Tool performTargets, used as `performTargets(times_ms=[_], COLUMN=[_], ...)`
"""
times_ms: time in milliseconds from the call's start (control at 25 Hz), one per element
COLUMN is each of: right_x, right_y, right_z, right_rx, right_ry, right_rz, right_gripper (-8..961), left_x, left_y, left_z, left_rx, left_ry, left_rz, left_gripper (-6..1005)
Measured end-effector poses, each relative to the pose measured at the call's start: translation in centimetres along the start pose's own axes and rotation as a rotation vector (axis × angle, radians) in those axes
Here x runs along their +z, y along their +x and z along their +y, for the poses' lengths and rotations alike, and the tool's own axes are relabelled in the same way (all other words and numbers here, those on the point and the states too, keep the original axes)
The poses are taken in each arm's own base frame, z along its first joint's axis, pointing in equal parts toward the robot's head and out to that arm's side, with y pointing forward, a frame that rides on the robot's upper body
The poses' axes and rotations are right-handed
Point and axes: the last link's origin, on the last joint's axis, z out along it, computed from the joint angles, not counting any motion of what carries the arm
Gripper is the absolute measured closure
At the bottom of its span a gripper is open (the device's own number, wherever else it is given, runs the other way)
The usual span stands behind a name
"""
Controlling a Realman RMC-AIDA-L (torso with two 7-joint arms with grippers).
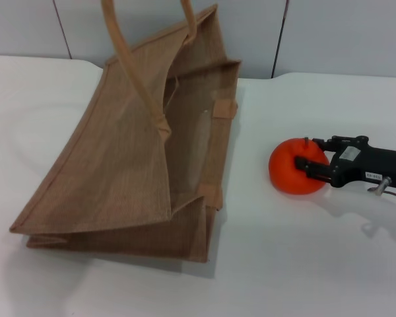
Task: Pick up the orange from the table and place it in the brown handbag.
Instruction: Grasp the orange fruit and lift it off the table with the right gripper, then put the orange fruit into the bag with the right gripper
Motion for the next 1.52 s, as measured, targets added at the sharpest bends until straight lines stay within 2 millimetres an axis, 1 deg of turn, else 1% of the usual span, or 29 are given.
performTargets(times_ms=[200,400,560,680,840,960,1200,1440,1520], right_x=[0.4,0.6,1.0,1.3,1.3,0.9,-0.6,-1.7,-1.7], right_y=[-0.1,-1.5,-2.8,-3.4,-4.7,-5.9,-7.5,-9.4,-9.4], right_z=[0.0,-0.6,-0.7,-0.6,-0.5,-0.7,-1.5,-1.1,-0.9], right_rx=[-0.014,-0.024,-0.023,-0.035,-0.057,-0.070,-0.081,-0.091,-0.090], right_ry=[0.000,0.008,-0.002,-0.013,-0.042,-0.054,-0.045,-0.096,-0.109], right_rz=[0.016,-0.001,-0.015,-0.022,-0.056,-0.098,-0.151,-0.237,-0.245], right_gripper=[414,530,555,574,602,625,680,730,749], left_x=[0.0,0.0,-0.1,0.0,0.0,0.2,0.5,0.7,0.8], left_y=[0.0,0.3,0.5,0.9,1.1,1.2,1.1,0.7,0.7], left_z=[0.0,0.0,0.0,0.2,0.2,0.3,0.6,0.4,0.4], left_rx=[0.001,0.009,0.015,0.019,0.025,0.030,0.037,0.032,0.029], left_ry=[0.001,0.002,0.004,-0.003,-0.005,-0.009,-0.016,-0.011,-0.012], left_rz=[0.000,0.005,0.010,0.022,0.027,0.024,0.017,0.003,0.003], left_gripper=[876,876,875,875,876,876,875,875,875])
